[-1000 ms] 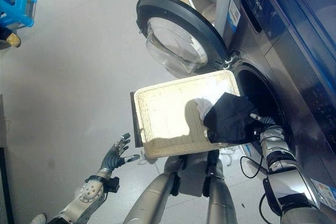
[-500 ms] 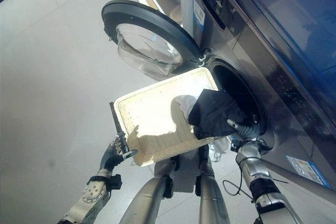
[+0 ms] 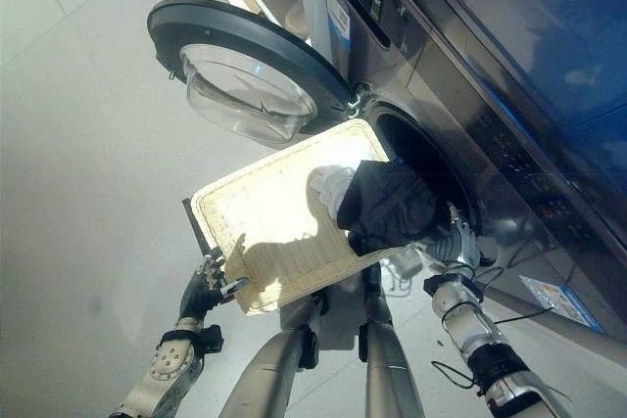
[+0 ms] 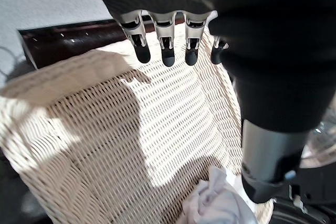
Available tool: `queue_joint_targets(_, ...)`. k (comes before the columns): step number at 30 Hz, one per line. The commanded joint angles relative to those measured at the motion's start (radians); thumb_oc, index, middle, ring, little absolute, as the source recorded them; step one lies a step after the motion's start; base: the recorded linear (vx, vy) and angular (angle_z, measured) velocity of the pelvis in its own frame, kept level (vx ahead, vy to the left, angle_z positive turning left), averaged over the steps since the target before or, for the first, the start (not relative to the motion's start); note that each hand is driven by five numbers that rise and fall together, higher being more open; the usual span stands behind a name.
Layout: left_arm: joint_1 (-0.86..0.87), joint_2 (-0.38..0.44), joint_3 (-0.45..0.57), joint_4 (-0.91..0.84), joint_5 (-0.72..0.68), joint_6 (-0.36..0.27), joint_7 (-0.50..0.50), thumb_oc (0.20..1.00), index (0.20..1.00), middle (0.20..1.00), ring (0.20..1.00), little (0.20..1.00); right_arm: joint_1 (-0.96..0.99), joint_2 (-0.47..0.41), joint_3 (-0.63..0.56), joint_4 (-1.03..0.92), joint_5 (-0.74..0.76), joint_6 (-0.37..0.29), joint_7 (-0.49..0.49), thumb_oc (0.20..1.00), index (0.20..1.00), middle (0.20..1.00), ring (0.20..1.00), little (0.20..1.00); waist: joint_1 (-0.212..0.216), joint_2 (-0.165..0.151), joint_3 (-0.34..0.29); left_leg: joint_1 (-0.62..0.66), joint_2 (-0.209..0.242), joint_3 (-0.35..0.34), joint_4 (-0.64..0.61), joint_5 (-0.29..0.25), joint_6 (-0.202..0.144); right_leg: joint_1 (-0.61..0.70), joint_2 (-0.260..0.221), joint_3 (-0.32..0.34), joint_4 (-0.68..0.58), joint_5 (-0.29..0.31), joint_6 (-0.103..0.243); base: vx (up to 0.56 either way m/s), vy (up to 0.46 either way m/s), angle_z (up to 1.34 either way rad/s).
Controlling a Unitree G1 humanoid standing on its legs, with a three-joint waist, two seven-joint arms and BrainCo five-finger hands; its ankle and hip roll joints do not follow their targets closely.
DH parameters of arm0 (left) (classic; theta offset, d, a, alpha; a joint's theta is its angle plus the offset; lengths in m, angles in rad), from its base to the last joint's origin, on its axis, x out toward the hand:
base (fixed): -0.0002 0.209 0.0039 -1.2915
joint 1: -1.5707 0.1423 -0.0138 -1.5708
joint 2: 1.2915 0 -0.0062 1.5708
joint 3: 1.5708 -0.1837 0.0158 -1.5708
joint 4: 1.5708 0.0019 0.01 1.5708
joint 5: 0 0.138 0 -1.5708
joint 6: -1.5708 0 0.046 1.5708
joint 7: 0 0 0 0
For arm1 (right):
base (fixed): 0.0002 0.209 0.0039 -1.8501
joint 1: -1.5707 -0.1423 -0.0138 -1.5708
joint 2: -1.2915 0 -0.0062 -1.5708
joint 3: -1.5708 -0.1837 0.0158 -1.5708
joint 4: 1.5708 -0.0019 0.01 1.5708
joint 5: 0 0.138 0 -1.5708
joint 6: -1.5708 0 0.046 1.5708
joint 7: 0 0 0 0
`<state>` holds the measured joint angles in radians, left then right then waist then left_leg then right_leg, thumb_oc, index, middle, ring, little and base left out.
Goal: Put the clothes into the washing machine.
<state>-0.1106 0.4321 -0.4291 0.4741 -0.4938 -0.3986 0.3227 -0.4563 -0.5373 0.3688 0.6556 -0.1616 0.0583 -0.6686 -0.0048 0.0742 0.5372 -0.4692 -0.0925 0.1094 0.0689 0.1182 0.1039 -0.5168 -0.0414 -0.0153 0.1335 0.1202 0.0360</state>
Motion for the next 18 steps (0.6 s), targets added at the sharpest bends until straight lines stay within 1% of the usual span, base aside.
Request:
queue_joint_targets(1,-0.009,-0.007,0.023,-0.008,-0.027,-0.028,-0.001,1.0,1.0,1.0,1.0,1.0,-0.12,-0.131,-0.029,0.032,-0.009,0.039,-0.001,1.0,1.0,1.0,1.0,1.0,0.044,0.055,-0.017,-0.014,-0.005,-0.053,-0.029,0.026,-0.035,-0.033,0.019,-0.066,0.08,0.011,0.027,0.02,-0.033,0.06)
queue_joint_targets(2,-0.017,-0.008,0.022,0.003,-0.039,-0.023,0.0,1.0,1.0,1.0,1.0,1.0,-0.147,-0.14,-0.028,0.082,-0.006,0.046,0.014,1.0,1.0,1.0,1.0,1.0,0.051,0.06,-0.017,-0.019,-0.005,-0.057,-0.031,0.028,-0.035,-0.036,0.018,-0.07,0.082,0.009,0.026,0.0,0.0,0.0)
queue_joint_targets(3,-0.017,-0.008,0.022,0.003,-0.039,-0.023,0.0,1.0,1.0,1.0,1.0,1.0,-0.147,-0.14,-0.028,0.082,-0.006,0.046,0.014,1.0,1.0,1.0,1.0,1.0,0.051,0.06,-0.017,-0.019,-0.005,-0.057,-0.031,0.028,-0.035,-0.036,0.018,-0.07,0.082,0.009,0.026,0.02,-0.028,0.04)
queue_joint_targets(4,-0.021,-0.009,0.022,0.009,-0.042,-0.023,-0.001,1.0,1.0,1.0,1.0,1.0,-0.167,-0.145,-0.027,0.117,0.003,0.036,0.016,1.0,1.0,1.0,1.0,1.0,0.056,0.062,-0.017,-0.021,-0.006,-0.059,-0.032,0.031,-0.035,-0.036,0.018,-0.073,0.082,0.008,0.025,0.02,-0.057,0.1)
queue_joint_targets(5,-0.031,-0.011,0.022,0.034,-0.06,-0.031,-0.007,1.0,1.0,1.0,1.0,1.0,-0.224,-0.156,-0.029,0.221,0.019,0.024,0.038,1.0,1.0,1.0,1.0,1.0,0.07,0.07,-0.017,-0.034,-0.009,-0.069,-0.031,0.035,-0.035,-0.043,0.017,-0.081,0.086,0.002,0.022,0.03,-0.127,0.17)
queue_joint_targets(6,-0.041,-0.011,0.018,0.054,-0.074,-0.033,-0.011,1.0,1.0,1.0,1.0,1.0,-0.28,-0.164,-0.038,0.32,0.112,-0.004,0.081,1.0,1.0,1.0,1.0,1.0,0.086,0.08,-0.017,-0.048,-0.012,-0.082,-0.03,0.041,-0.034,-0.05,0.017,-0.089,0.091,-0.005,0.016,0.02,-0.117,0.14)
queue_joint_targets(7,-0.041,-0.011,0.018,0.054,-0.074,-0.033,-0.011,1.0,1.0,1.0,1.0,1.0,-0.28,-0.164,-0.038,0.32,0.112,-0.004,0.081,1.0,1.0,1.0,1.0,1.0,0.086,0.08,-0.017,-0.048,-0.012,-0.082,-0.03,0.041,-0.034,-0.05,0.017,-0.089,0.091,-0.005,0.016,0.02,-0.095,0.12)
queue_joint_targets(11,-0.056,-0.014,0.013,0.078,-0.08,-0.04,-0.021,1.0,1.0,1.0,1.0,1.0,-0.363,-0.172,-0.062,0.46,0.199,-0.018,0.134,1.0,1.0,1.0,1.0,1.0,0.109,0.097,-0.017,-0.075,-0.019,-0.101,-0.018,0.045,-0.035,-0.066,0.013,-0.109,0.109,-0.023,0.005,0.02,-0.084,0.2)
queue_joint_targets(12,-0.06,-0.011,0.005,0.079,-0.081,-0.044,-0.023,1.0,1.0,1.0,1.0,1.0,-0.395,-0.18,-0.066,0.503,0.203,-0.003,0.155,1.0,1.0,1.0,1.0,1.0,0.118,0.105,-0.017,-0.092,-0.023,-0.111,-0.009,0.048,-0.037,-0.078,0.012,-0.117,0.121,-0.03,0.0,0.02,-0.076,0.25)
queue_joint_targets(13,-0.06,-0.011,0.005,0.079,-0.081,-0.044,-0.023,1.0,1.0,1.0,1.0,1.0,-0.395,-0.18,-0.066,0.503,0.203,-0.003,0.155,1.0,1.0,1.0,1.0,1.0,0.118,0.105,-0.017,-0.092,-0.023,-0.111,-0.009,0.048,-0.037,-0.078,0.012,-0.117,0.121,-0.03,0.0,0.04,-0.135,0.15)
queue_joint_targets(14,-0.063,-0.011,-0.004,0.067,-0.078,-0.042,-0.02,1.0,1.0,1.0,1.0,1.0,-0.428,-0.189,-0.058,0.528,0.217,0.016,0.176,1.0,1.0,1.0,1.0,1.0,0.127,0.115,-0.017,-0.119,-0.028,-0.123,0.002,0.052,-0.038,-0.1,0.011,-0.13,0.138,-0.039,-0.007,0.02,-0.076,0.08)
queue_joint_targets(16,-0.064,-0.011,-0.005,0.066,-0.078,-0.042,-0.019,1.0,1.0,1.0,1.0,1.0,-0.431,-0.189,-0.057,0.529,0.214,0.018,0.177,1.0,1.0,1.0,1.0,1.0,0.127,0.116,-0.017,-0.122,-0.028,-0.124,0.004,0.052,-0.038,-0.102,0.011,-0.131,0.14,-0.04,-0.008,0.02,-0.062,0.15)
queue_joint_targets(18,-0.062,-0.013,-0.015,0.043,-0.08,-0.037,-0.02,1.0,1.0,1.0,1.0,1.0,-0.454,-0.193,-0.042,0.533,0.202,0.04,0.185,1.0,1.0,1.0,1.0,1.0,0.135,0.127,-0.017,-0.146,-0.035,-0.138,0.015,0.057,-0.04,-0.124,0.014,-0.137,0.157,-0.049,-0.017,0.03,-0.06,0.26)
